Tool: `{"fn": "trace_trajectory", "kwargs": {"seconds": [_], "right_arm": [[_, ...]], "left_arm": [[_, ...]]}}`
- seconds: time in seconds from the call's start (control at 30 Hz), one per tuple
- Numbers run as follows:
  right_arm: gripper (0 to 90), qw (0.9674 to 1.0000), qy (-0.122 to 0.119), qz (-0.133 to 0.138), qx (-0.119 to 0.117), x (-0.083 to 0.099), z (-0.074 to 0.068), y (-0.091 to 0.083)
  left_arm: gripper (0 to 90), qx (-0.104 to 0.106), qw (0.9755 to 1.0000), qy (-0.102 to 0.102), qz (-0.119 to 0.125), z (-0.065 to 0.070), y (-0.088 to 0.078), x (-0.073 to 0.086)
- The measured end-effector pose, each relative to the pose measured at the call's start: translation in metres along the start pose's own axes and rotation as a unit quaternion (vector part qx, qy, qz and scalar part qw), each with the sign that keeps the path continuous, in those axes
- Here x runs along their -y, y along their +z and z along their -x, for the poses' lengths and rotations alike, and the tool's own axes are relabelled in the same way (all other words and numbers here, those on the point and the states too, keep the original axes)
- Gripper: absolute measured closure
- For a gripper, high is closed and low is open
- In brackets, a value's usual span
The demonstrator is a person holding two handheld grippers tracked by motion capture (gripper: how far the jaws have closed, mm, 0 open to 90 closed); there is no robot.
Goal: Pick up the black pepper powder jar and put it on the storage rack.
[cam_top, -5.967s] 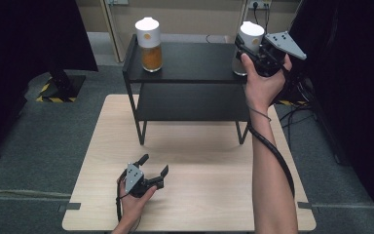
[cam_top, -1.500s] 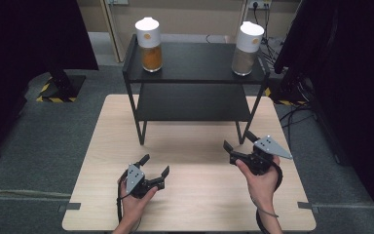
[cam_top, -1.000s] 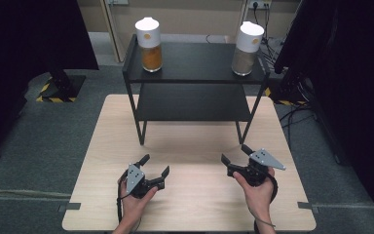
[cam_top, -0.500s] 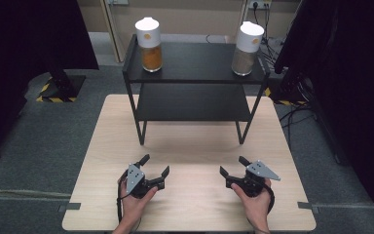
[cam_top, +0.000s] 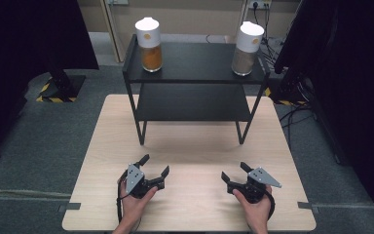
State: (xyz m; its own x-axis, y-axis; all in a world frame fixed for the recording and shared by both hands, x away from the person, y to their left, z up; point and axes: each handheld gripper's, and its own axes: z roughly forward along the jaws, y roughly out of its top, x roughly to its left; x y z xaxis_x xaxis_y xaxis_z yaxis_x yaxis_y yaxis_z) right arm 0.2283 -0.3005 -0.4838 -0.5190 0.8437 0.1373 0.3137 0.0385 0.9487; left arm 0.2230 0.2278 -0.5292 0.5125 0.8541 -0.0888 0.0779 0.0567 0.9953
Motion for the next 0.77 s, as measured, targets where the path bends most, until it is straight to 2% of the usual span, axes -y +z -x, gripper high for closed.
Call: {"fn": "trace_trajectory", "kwargs": {"seconds": [0.17,0.33,0.4,0.57,0.77], "right_arm": [[9.4,0.9999,-0.007,0.010,0.003,0.004,-0.003,-0.002],[9.4,0.9989,-0.006,0.040,0.021,0.015,-0.009,-0.006],[9.4,0.9987,-0.005,0.045,0.024,0.017,-0.011,-0.007],[9.7,0.9987,-0.009,0.043,0.026,0.016,-0.012,-0.007],[9.7,0.9985,0.003,0.049,0.025,0.018,-0.009,-0.008]], "left_arm": [[10.7,0.000,1.0000,0.001,-0.001,0.000,0.000,0.000],[10.8,0.001,1.0000,0.002,-0.002,0.000,0.000,-0.001],[10.8,0.001,1.0000,0.002,-0.002,0.000,0.000,-0.001],[10.8,0.001,1.0000,0.002,-0.003,0.000,0.000,-0.001],[10.8,0.001,1.0000,0.001,-0.003,0.000,0.000,-0.001]]}}
